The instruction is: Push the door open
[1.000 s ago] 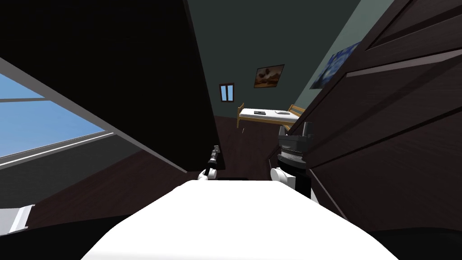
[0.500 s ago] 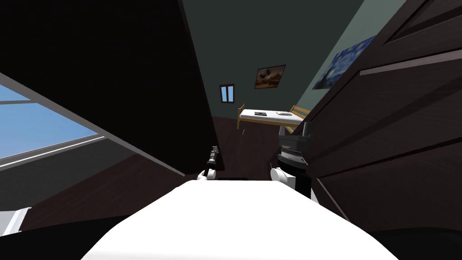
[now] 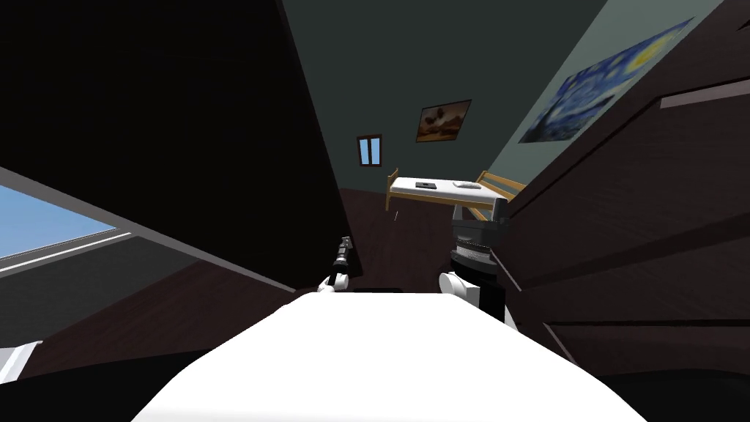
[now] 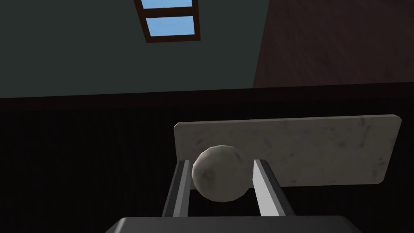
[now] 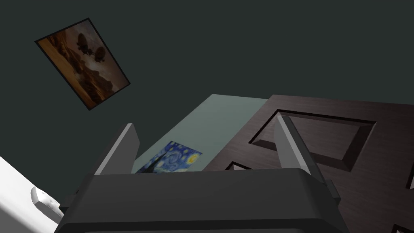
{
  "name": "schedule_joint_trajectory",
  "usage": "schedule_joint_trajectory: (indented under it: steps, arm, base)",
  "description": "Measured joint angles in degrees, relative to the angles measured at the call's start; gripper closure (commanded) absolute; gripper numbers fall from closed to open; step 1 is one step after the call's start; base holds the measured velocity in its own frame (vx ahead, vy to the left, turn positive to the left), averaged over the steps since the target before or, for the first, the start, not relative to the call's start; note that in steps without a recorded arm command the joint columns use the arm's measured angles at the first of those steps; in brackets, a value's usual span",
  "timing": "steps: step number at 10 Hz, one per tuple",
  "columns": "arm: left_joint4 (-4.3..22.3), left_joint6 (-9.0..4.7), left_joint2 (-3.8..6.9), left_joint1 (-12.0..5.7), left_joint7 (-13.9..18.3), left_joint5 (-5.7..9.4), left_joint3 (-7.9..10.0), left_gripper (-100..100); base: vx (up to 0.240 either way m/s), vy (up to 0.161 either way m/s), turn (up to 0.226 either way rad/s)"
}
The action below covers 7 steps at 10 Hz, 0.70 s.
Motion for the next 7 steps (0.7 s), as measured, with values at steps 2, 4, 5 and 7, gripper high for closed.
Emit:
schedule_joint_trajectory:
  steps: [2,4,5,7]
  arm:
    - [1.3,0.17,0.62,-1.30,-0.2,0.65,1.18,100]
    - [0.8,0.13,0.74,-0.84,-0.5,1.34,2.50,100]
    - [-1.4,0.99,0.81,0.52,-0.9,1.58,2.99,100]
    - [0.8,-0.37,0.94,-0.47,-1.0,2.12,4.03,100]
  base:
    - [0.156,-0.038,0.039]
    - [0.189,-0.058,0.055]
    - [0.119,-0.043,0.052]
    - [0.163,-0.066,0.075]
